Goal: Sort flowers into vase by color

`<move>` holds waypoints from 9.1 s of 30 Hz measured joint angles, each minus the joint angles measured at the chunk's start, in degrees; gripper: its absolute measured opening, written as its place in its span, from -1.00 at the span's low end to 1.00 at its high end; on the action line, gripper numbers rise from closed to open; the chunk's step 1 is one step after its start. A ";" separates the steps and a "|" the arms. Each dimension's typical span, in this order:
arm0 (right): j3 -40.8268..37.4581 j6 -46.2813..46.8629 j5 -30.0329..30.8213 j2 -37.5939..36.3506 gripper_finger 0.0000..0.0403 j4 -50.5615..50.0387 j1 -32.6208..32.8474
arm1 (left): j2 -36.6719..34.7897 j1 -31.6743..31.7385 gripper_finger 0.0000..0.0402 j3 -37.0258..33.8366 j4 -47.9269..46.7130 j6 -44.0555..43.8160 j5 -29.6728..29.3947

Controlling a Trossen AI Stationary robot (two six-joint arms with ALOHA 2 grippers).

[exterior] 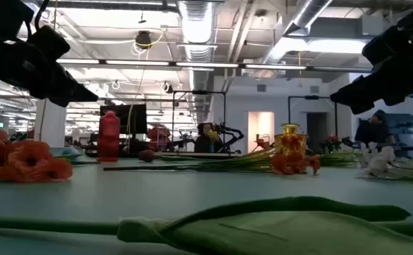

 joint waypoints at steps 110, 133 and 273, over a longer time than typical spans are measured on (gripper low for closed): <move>44.85 86.35 -14.85 47.45 -0.27 -54.18 21.59 | 38.25 7.17 0.10 0.02 63.84 20.09 0.94; 44.89 105.74 -15.25 65.13 0.01 -47.02 36.71 | 38.99 11.85 0.09 0.04 67.49 20.15 11.04; 21.62 5.06 7.42 31.88 -0.63 4.51 -31.90 | 39.45 11.80 0.09 2.47 54.25 9.67 -1.94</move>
